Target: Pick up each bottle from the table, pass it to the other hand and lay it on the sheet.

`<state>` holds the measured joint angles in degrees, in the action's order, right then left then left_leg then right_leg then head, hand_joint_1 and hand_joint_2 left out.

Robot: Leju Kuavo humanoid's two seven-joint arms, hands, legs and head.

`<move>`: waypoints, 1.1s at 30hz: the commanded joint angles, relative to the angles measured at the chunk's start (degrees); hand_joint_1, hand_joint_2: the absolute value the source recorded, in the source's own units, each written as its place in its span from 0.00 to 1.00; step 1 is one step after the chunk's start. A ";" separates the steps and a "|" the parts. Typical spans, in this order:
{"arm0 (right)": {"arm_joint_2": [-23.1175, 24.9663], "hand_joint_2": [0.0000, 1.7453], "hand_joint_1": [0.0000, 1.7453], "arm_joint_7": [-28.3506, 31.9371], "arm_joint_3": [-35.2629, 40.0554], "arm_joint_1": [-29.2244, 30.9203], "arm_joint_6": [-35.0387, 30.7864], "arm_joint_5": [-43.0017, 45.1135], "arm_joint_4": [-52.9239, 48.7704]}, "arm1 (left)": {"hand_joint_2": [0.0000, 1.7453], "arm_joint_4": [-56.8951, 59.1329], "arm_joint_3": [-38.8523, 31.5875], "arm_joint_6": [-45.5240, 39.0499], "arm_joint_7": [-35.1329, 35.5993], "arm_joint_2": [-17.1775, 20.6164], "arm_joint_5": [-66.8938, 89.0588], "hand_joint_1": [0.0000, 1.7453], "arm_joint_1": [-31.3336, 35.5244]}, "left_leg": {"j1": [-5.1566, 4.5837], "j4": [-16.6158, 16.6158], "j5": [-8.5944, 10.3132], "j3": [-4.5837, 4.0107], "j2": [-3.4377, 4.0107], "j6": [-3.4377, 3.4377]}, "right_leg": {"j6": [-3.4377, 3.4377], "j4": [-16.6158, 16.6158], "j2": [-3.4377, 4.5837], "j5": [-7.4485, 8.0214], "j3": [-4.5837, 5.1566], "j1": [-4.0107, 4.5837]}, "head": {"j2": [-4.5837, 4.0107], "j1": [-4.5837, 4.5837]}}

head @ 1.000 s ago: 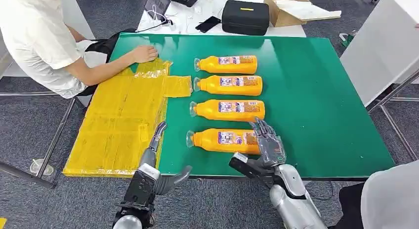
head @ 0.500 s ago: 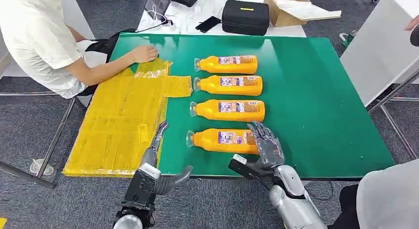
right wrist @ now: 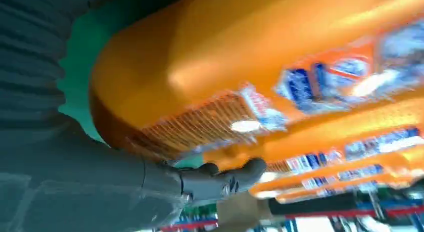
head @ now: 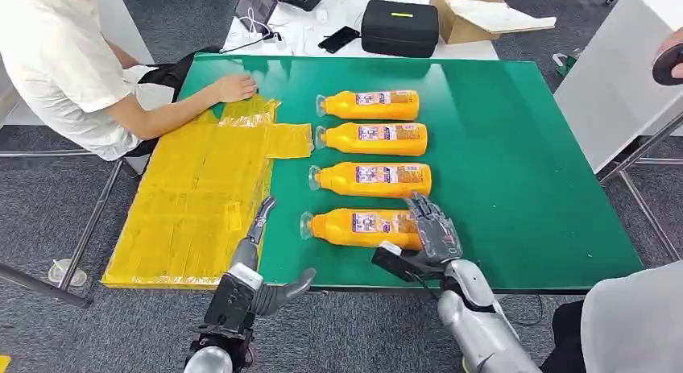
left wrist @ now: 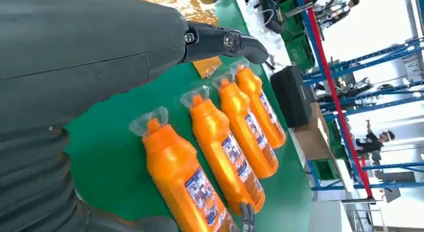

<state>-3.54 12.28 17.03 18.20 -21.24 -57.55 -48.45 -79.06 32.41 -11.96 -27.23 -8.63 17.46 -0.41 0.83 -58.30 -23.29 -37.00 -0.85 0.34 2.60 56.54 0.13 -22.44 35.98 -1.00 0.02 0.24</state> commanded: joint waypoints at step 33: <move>-1.18 1.00 1.00 -0.76 0.83 8.20 4.17 0.18 19.99 | 1.00 4.14 -0.45 3.05 -1.13 0.12 -6.49 0.00 3.46 | 0.02 0.05 -0.01 0.80 0.02 0.03 | -0.10 -0.11 -0.09 -0.01 -0.80 0.05 | -0.02 0.02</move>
<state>-4.31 11.19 17.18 26.44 -18.43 -57.48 -35.06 -78.20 32.26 -8.92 -28.13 -8.96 11.34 1.12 0.83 -58.31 -23.29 -36.31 -0.78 0.36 2.58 56.51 0.16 -22.42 35.33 -1.00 0.00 0.26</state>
